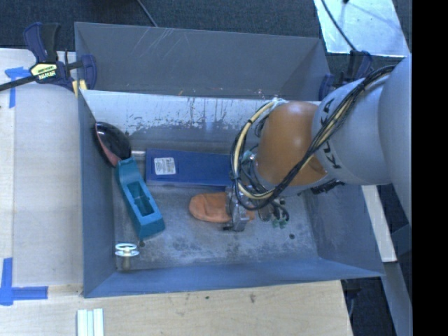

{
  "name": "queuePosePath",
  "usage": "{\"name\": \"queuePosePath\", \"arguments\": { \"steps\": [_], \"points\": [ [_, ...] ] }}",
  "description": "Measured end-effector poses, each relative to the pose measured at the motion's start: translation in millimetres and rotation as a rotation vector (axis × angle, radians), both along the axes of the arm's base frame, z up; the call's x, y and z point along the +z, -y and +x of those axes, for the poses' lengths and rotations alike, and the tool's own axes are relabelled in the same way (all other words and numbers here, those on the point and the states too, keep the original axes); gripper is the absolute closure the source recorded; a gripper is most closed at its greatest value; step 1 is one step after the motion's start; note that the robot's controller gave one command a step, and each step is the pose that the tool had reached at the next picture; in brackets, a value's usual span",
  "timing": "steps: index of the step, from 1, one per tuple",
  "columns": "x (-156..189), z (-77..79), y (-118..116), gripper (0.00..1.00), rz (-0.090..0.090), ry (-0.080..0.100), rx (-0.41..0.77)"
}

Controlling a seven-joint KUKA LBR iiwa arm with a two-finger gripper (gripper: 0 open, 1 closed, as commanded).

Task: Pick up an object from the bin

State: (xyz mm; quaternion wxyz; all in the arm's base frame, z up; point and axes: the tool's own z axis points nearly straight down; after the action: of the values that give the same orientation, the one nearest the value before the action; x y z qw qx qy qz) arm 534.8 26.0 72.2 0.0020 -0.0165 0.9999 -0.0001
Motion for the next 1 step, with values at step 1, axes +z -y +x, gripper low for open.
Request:
{"name": "queuePosePath", "arguments": {
  "steps": [1],
  "points": [
    [6.4,-1.3,0.1,1.00,0.000,-0.005,0.000]
  ]
}}
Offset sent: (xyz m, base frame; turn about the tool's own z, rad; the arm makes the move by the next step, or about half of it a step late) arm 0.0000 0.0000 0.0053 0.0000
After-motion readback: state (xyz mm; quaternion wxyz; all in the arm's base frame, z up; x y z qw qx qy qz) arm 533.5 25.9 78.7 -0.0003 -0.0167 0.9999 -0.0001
